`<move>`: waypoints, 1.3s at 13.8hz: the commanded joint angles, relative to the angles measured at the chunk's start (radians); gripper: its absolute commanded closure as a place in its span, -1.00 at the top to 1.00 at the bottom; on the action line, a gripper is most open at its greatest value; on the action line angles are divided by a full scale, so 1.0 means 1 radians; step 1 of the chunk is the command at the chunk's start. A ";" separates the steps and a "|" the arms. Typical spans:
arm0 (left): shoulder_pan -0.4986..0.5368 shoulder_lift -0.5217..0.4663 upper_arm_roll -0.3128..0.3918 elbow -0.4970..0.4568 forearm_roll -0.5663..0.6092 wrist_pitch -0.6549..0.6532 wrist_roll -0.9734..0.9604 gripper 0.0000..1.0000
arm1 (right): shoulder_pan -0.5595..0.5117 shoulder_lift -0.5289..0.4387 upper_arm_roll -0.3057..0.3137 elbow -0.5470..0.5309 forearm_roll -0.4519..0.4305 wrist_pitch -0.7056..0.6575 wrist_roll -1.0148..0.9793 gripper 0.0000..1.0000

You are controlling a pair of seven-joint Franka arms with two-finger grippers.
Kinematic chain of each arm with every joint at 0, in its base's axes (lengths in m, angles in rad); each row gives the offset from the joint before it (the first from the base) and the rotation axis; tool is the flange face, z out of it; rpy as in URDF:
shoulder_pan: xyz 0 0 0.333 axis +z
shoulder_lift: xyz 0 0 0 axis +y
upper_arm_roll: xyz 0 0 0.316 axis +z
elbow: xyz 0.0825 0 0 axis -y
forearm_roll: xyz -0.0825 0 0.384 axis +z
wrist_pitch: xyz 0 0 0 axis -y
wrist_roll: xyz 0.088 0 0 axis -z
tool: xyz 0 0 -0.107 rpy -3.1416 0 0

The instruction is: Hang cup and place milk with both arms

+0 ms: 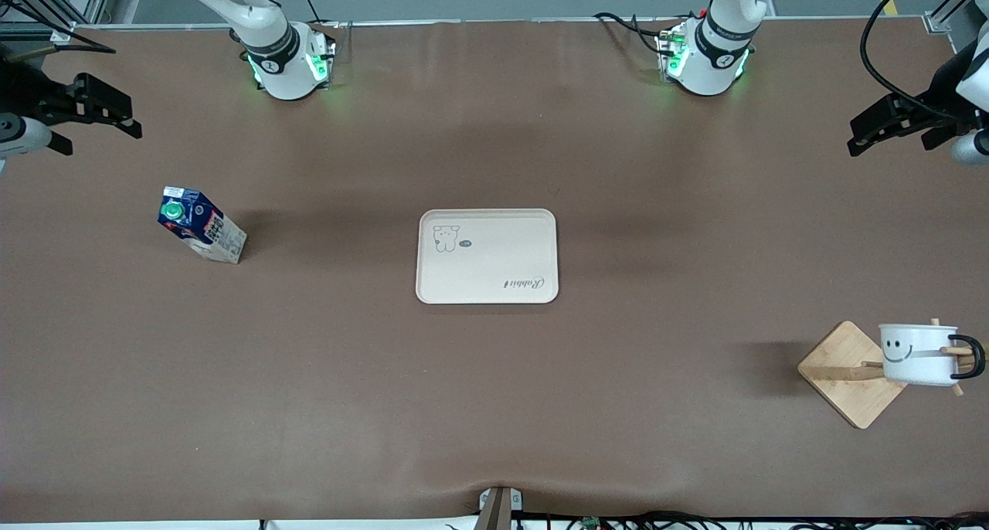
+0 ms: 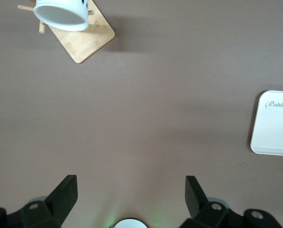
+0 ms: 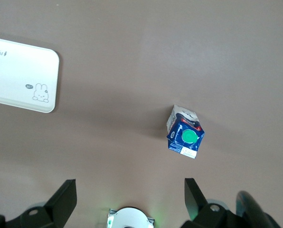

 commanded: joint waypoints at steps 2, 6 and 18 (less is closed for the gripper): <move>-0.010 -0.020 0.006 -0.017 0.018 0.004 0.001 1.00 | -0.016 -0.023 0.012 0.017 -0.057 0.023 0.011 1.00; -0.008 -0.014 -0.004 -0.020 0.018 0.030 0.001 1.00 | -0.022 -0.028 0.009 0.000 -0.060 0.018 0.034 1.00; -0.005 0.000 -0.005 -0.012 0.049 0.033 -0.001 1.00 | -0.056 -0.020 0.009 0.000 -0.040 0.007 0.180 1.00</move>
